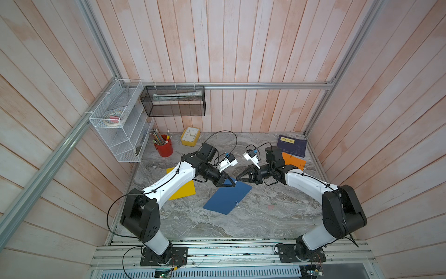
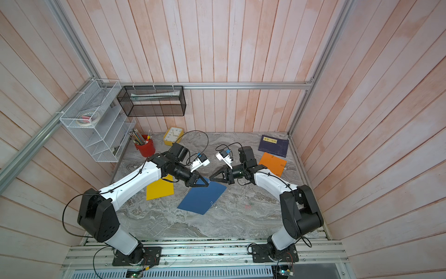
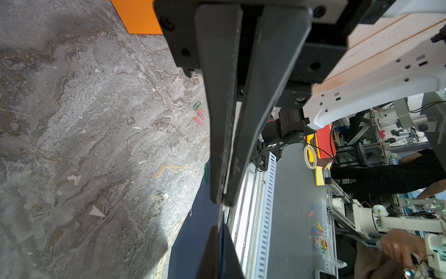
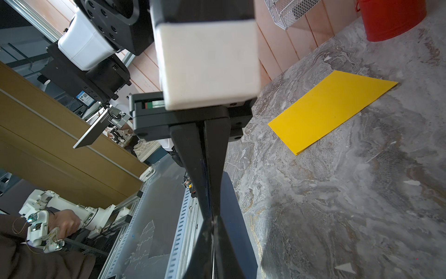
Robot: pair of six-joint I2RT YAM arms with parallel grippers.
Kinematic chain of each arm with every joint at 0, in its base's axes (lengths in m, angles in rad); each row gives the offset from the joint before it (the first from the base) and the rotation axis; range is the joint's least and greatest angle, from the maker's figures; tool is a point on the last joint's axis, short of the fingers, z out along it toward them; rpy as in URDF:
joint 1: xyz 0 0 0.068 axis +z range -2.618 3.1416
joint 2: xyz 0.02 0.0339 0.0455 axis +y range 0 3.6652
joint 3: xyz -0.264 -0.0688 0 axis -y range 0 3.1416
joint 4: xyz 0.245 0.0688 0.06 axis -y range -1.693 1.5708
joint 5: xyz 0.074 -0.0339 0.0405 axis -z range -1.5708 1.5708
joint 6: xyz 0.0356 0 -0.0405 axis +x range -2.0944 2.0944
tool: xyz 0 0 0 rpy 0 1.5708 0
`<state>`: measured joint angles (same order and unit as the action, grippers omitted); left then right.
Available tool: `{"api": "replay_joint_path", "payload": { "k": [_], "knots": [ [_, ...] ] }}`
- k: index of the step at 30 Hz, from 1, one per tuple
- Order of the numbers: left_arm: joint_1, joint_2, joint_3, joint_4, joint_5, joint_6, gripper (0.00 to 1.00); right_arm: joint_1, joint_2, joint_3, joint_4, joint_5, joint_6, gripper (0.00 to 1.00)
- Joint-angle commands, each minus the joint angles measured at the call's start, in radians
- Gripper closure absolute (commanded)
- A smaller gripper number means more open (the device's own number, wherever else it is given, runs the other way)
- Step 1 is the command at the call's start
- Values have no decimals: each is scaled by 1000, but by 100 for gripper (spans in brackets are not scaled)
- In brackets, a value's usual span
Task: Unclip the paperclips from the documents
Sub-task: Remove the paper clip from the document.
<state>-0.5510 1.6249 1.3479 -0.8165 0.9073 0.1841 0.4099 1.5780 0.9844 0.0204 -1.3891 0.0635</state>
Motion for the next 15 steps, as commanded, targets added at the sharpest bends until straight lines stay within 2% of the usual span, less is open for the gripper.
{"api": "replay_joint_path", "payload": {
  "k": [1, 15],
  "knots": [
    [-5, 6, 0, -10, -8, 21, 100, -1, 0, 28, 25, -18, 12, 92],
    [-6, 6, -5, -9, -10, 20, 100, -7, -12, 17, 35, -12, 20, 100]
  ]
}}
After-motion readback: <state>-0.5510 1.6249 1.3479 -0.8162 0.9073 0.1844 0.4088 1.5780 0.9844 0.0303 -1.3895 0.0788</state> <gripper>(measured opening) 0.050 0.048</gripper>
